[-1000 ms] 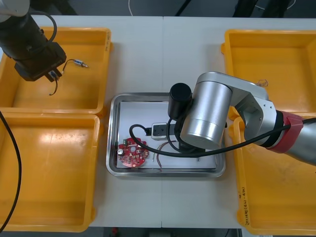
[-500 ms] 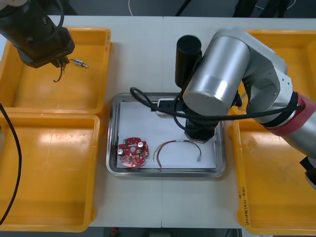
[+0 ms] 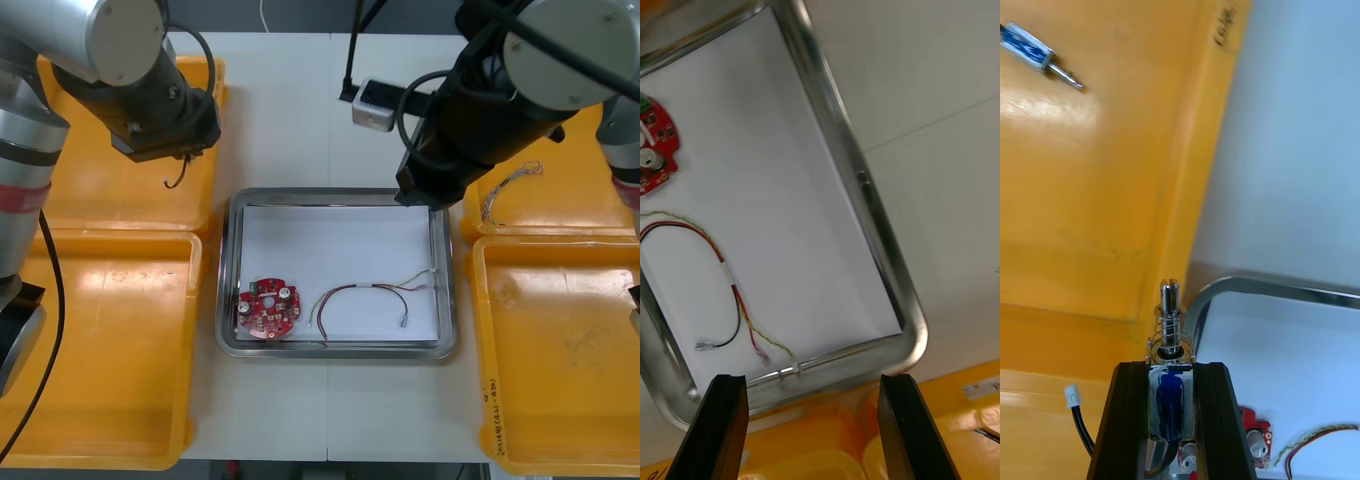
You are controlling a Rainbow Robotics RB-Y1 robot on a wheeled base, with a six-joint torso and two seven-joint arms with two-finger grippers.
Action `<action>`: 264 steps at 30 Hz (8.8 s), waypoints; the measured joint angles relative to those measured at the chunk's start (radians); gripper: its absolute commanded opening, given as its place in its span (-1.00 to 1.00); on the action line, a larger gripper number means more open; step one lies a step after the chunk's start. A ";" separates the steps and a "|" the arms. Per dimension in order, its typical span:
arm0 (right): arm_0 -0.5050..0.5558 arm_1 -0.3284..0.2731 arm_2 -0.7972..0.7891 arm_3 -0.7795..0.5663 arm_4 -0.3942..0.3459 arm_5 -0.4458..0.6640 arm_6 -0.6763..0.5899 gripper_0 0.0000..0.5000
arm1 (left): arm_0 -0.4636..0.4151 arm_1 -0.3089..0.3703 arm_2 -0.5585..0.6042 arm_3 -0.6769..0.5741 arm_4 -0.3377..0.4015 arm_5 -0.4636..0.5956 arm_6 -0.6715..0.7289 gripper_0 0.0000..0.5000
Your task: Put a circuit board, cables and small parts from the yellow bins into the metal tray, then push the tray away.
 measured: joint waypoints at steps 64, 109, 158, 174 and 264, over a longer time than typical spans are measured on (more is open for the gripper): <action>0.064 -0.131 -0.478 0.297 0.371 0.000 -0.441 1.00 | 0.126 -0.097 -0.379 0.080 -0.131 -0.235 0.007 -0.98; -0.060 -0.009 -0.321 0.676 0.472 -0.105 -1.079 1.00 | 0.125 -0.080 -0.068 -0.212 -0.074 -0.002 0.025 1.00; -0.034 0.056 -0.336 0.830 0.454 -0.370 -1.201 1.00 | -0.131 0.078 0.095 0.667 -0.111 -0.455 -0.048 1.00; 0.016 0.073 -0.336 0.830 0.449 -0.421 -1.211 1.00 | -0.231 0.023 0.093 0.926 -0.146 -0.624 -0.048 1.00; 0.087 0.035 -0.477 0.499 0.415 -0.005 -1.136 -1.00 | -0.176 -0.024 0.171 0.470 -0.212 -0.149 -0.178 -0.99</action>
